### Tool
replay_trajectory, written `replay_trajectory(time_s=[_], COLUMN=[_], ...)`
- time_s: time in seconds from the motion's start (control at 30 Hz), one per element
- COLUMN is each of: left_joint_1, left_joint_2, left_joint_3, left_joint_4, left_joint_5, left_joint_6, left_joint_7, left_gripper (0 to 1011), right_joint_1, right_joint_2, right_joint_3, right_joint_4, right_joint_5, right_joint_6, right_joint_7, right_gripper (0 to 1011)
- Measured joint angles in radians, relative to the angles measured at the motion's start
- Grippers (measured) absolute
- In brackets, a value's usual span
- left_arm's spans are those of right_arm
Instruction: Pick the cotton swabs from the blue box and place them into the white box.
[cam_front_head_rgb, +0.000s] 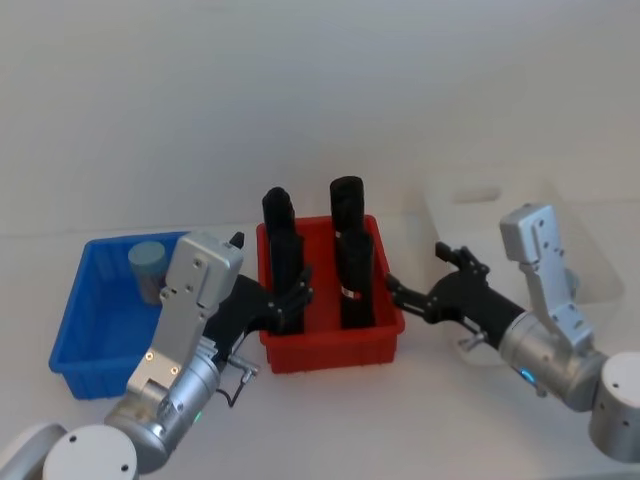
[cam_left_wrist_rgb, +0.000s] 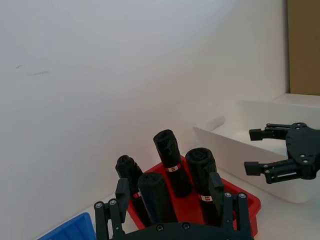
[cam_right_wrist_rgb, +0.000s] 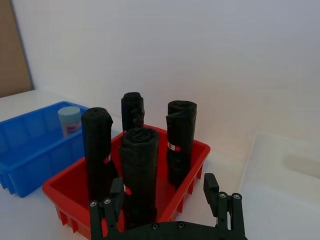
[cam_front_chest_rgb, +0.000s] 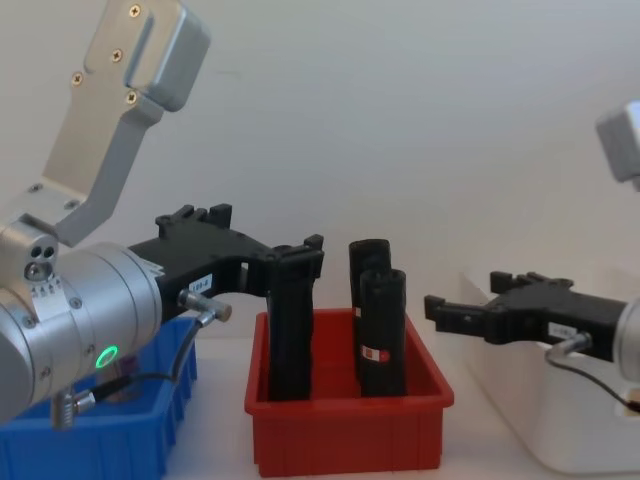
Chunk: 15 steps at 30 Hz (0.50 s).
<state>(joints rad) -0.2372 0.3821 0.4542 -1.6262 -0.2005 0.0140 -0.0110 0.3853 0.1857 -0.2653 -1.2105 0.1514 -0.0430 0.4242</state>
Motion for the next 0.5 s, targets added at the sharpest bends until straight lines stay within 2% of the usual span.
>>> replay_trajectory(time_s=[0.5], left_joint_1=[0.0], left_joint_2=[0.0], left_joint_3=[0.0], left_joint_4=[0.0], left_joint_5=[0.0], left_joint_6=[0.0], left_joint_7=[0.0], left_gripper=[1004], right_joint_1=[0.168], right_joint_2=[-0.068], right_joint_3=[-0.024], right_joint_4=[0.276], right_joint_5=[-0.028], right_joint_6=[-0.076], right_joint_7=[0.108], right_gripper=[1001])
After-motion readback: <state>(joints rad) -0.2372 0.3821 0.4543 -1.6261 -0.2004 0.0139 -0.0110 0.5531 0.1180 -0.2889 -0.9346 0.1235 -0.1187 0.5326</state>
